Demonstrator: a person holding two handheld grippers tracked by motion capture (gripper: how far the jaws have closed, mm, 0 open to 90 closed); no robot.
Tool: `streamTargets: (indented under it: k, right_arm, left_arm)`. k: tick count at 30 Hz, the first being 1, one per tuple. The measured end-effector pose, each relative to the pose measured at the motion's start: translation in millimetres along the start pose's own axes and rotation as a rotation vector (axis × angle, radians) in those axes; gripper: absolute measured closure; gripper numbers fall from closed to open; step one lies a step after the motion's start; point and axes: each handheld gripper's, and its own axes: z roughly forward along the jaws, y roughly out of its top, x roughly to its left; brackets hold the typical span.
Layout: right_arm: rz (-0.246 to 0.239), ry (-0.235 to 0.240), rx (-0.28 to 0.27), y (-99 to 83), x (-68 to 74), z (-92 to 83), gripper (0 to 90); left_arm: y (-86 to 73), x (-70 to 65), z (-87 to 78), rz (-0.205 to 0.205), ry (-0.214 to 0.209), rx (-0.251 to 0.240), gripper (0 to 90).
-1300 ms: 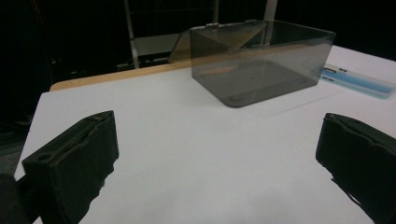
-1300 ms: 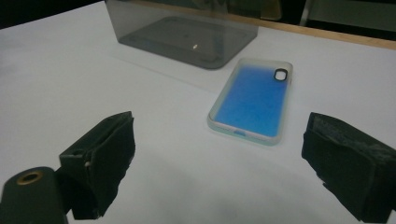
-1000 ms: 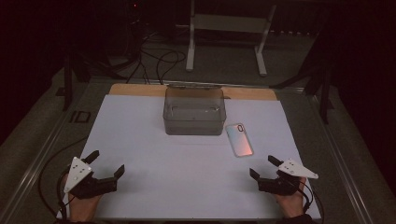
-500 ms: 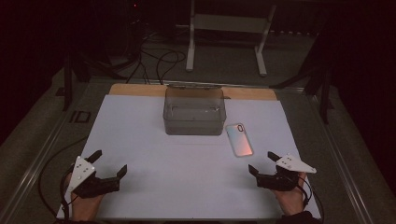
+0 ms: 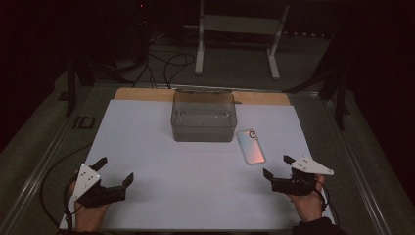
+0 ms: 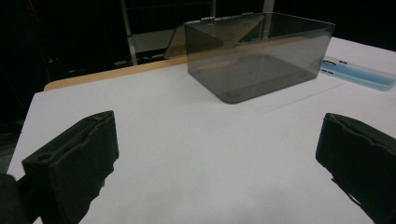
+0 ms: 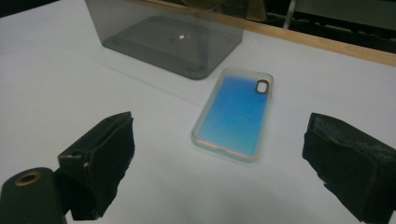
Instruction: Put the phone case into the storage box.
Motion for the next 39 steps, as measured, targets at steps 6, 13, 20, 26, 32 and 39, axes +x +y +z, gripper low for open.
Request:
streamTargets:
  k: [6,13,20,26,32,39]
  right_arm:
    - [0.008,-0.009,0.01,8.9,-1.0,2.7,9.0]
    - [0.015,-0.014,0.02,14.2,-2.4,5.3,9.0]
    - [0.022,-0.012,0.034,20.4,-4.2,8.5,9.0]
    - [0.018,-0.014,0.048,27.0,-4.3,12.7,9.0]
    - [0.027,-0.018,0.056,34.2,-5.6,16.0,9.0]
    - [0.022,-0.02,0.06,42.5,-7.1,19.1,9.0]
  left_arm:
    - [-0.1,0.3,-0.3,-0.003,0.0,-0.002,0.1]
    - [-0.3,0.0,0.1,-0.002,-0.001,0.0,0.1]
    - [-0.1,-1.0,0.7,0.002,-0.002,0.008,0.1]
    - [-0.4,-0.9,0.8,0.003,-0.004,0.01,0.1]
    - [-0.8,-0.5,0.9,-0.005,-0.006,0.006,0.1]
    - [-0.9,-0.3,0.4,-0.004,0.001,0.003,0.1]
